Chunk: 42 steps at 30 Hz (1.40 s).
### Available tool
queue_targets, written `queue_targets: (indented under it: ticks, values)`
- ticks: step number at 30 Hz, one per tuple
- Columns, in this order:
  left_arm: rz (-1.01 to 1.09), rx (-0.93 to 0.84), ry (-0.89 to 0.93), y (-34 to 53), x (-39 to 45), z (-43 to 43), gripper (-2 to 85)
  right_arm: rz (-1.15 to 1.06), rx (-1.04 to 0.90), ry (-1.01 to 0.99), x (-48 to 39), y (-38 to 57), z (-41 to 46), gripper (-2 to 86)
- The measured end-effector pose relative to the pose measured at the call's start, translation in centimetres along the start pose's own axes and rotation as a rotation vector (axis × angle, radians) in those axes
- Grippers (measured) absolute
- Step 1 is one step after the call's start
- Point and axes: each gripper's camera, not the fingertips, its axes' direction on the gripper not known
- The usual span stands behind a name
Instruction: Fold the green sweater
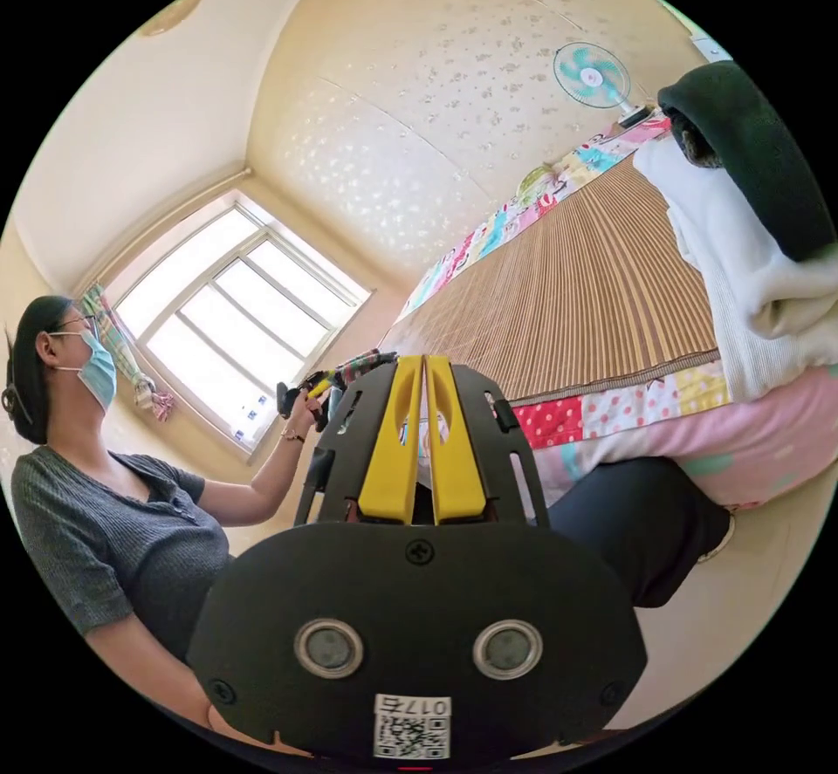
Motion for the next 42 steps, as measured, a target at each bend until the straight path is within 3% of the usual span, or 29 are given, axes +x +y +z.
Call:
queue_targets:
  ticks: [3, 6, 10, 12, 14, 22, 26, 29, 34, 36, 38, 42]
  values:
    - [0.347, -0.049, 0.209, 1.6, 6.6, -2.6, 6.6, -0.025, -0.038, 0.038, -0.6, -0.7, 0.6, 0.5]
    - [0.5, -0.156, 0.35, 5.9, 8.7, -3.1, 6.6, -0.024, -0.05, 0.034, -0.2, -0.7, 1.8, 0.5]
    - [0.268, -0.264, 0.367, 11.8, 4.7, -0.6, 6.6, 0.064, -0.096, -0.019, 2.1, 0.4, 5.2, 0.4]
    - [0.069, -0.255, 0.542, 15.3, 0.8, -0.2, 6.6, 0.103, -0.121, -0.068, 3.1, 1.0, 6.8, 0.4]
    - [0.001, -0.262, 0.656, 16.8, -0.7, -0.6, 6.7, 0.128, -0.15, -0.113, 3.7, 1.4, 8.1, 0.4]
    - [0.237, -0.35, 0.328, 11.4, 5.0, -5.0, 13.9, 0.078, -0.268, -0.114, 3.9, 1.5, 9.8, 0.4]
    - [0.325, -0.203, 0.186, 7.7, 8.3, -7.3, 18.0, 0.089, -0.227, -0.137, 4.5, 2.2, 8.8, 0.5]
    - [0.205, -0.068, 0.142, 5.9, 7.3, -7.2, 17.2, 0.097, -0.209, -0.151, 5.0, 3.2, 8.5, 0.5]
    - [0.005, -0.217, 0.061, 2.9, 5.4, -0.1, 18.8, 0.109, -0.268, -0.213, 5.9, 4.0, 9.8, 1.0]
    - [-0.048, -0.395, 0.022, 3.1, 4.4, 4.7, 14.8, 0.08, -0.284, -0.246, 5.4, 3.9, 10.3, 1.6]
    - [0.002, -0.437, 0.124, 4.2, 5.1, 6.0, 9.6, 0.046, -0.294, -0.29, 4.5, 3.5, 10.8, 2.6]
    - [0.302, -0.511, 0.045, 8.7, 10.0, 5.5, 6.6, -0.075, -0.373, -0.37, 1.0, 1.8, 13.8, 8.4]
